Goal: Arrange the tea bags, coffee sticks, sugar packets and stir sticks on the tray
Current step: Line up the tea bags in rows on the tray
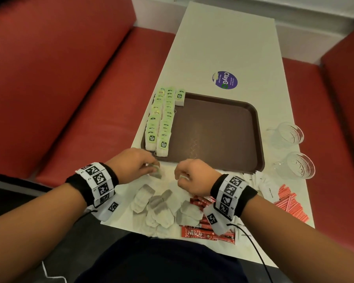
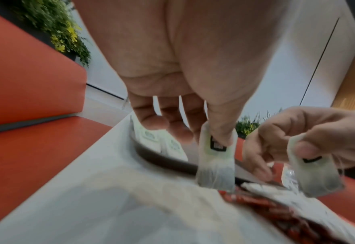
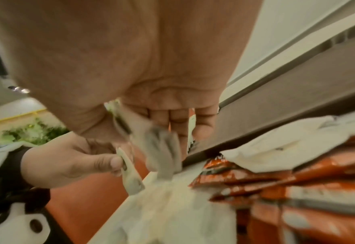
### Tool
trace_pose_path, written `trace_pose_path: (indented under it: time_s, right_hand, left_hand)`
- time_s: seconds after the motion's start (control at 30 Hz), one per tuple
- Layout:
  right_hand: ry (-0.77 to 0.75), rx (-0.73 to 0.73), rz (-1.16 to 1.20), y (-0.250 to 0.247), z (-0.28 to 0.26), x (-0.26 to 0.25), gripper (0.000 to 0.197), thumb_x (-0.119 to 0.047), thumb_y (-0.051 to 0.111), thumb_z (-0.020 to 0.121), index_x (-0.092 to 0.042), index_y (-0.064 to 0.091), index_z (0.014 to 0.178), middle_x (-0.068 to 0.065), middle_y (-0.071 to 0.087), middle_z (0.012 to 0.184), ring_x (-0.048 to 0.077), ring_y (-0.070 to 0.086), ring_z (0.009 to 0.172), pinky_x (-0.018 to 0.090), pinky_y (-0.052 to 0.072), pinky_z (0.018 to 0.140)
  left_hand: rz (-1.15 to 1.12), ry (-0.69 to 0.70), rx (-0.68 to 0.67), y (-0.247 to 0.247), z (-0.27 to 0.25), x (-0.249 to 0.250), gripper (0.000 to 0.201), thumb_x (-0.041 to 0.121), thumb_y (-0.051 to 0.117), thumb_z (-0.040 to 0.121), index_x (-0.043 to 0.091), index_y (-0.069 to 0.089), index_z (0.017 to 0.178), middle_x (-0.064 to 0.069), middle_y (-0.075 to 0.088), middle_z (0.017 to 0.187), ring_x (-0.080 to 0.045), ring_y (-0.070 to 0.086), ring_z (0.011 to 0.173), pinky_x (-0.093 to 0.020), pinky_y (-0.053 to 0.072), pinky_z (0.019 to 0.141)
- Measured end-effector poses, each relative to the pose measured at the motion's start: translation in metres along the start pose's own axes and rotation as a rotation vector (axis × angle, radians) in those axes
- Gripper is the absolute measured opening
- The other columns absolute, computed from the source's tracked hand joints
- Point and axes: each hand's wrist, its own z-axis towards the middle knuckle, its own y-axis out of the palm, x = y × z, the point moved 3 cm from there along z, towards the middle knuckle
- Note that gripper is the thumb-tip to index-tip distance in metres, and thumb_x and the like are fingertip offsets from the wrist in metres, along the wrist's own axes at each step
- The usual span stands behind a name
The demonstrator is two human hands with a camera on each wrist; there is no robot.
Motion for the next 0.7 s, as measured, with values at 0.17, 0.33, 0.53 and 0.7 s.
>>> trace_pose_path:
  time_s: [0.17, 0.33, 0.53, 0.7]
  right_hand:
    - [0.024, 0.226, 0.194, -0.021, 0.014, 0.006, 0.03, -0.011, 0.055, 0.09, -0.023, 0.033, 0.072, 0.001, 0.052, 0.067, 0.015, 0.048, 0.058, 0.036, 0.043, 0.057]
    - [-0.032, 0.254, 0.227, -0.031, 0.029, 0.009, 0.017, -0.026, 0.065, 0.092, -0.032, 0.049, 0.093, -0.015, 0.052, 0.072, -0.003, 0.05, 0.063, 0.015, 0.034, 0.059]
    - [0.006, 0.393, 0.319, -0.046, 0.042, 0.024, 0.016, -0.027, 0.064, 0.094, -0.033, 0.055, 0.083, -0.014, 0.053, 0.068, 0.001, 0.049, 0.062, 0.014, 0.035, 0.057]
    - [0.081, 0.464, 0.398, -0.063, 0.049, 0.042, 0.01, -0.031, 0.065, 0.094, -0.021, 0.065, 0.093, -0.01, 0.06, 0.075, 0.001, 0.052, 0.064, 0.021, 0.043, 0.06]
  left_hand:
    - [-0.046, 0.053, 0.131, -0.026, 0.019, 0.015, 0.018, 0.03, 0.066, 0.095, 0.024, 0.073, 0.11, 0.01, 0.071, 0.102, -0.01, 0.063, 0.092, -0.034, 0.052, 0.083]
    - [-0.067, 0.145, 0.225, -0.045, 0.04, 0.036, 0.013, 0.026, 0.068, 0.093, 0.025, 0.074, 0.104, 0.015, 0.069, 0.093, 0.001, 0.054, 0.083, -0.024, 0.044, 0.076]
    - [-0.246, 0.055, 0.349, -0.056, 0.061, 0.04, 0.011, 0.027, 0.074, 0.088, 0.025, 0.074, 0.099, 0.022, 0.066, 0.081, -0.002, 0.055, 0.07, -0.012, 0.042, 0.066]
    - [-0.347, -0.114, 0.301, -0.054, 0.092, 0.027, 0.009, 0.027, 0.075, 0.087, 0.021, 0.073, 0.093, 0.013, 0.065, 0.077, 0.004, 0.053, 0.066, -0.02, 0.042, 0.066]
